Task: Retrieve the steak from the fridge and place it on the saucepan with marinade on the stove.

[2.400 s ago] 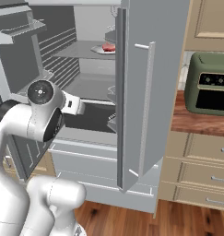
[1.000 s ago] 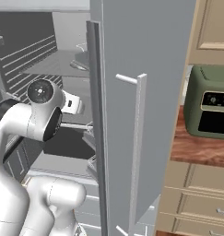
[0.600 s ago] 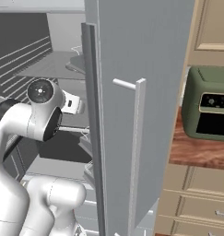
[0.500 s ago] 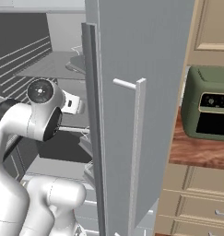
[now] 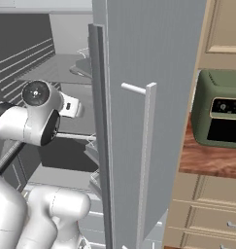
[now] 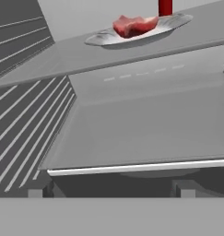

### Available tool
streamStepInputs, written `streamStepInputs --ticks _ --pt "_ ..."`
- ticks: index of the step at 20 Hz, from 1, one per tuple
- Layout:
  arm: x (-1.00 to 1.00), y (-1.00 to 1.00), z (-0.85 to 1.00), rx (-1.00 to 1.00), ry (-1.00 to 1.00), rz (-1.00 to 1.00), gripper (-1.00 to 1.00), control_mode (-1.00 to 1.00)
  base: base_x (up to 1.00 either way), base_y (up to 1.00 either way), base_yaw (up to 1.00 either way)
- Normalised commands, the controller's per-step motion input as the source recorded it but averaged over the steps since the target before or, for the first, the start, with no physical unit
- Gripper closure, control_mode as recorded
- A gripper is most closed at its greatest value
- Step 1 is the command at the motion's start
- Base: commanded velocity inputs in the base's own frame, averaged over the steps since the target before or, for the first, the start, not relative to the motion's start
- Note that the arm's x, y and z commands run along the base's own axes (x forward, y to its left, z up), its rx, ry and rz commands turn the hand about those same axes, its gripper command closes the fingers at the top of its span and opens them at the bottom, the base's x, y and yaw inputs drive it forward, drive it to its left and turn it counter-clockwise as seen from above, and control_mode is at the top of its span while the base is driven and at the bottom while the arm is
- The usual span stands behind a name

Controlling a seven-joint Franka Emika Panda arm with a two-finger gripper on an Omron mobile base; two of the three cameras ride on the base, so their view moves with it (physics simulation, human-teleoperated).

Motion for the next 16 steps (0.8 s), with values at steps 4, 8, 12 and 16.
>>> streamStepInputs --ticks 4,8,12,16 --pt "0.1 0.13 0.43 0.0 0.02 -0.01 -1.0 -1.0 0.0 0.0 0.0" --pt "0.1 0.0 0.62 0.0 0.07 0.0 -1.0 -1.0 0.0 0.0 0.0" --pt "0.1 0.0 0.62 -0.09 0.05 0.0 -1.0 -1.0 0.0 0.0 0.0" --pt "0.21 0.0 0.42 -0.3 0.05 0.0 -1.0 -1.0 0.0 0.0 0.0"
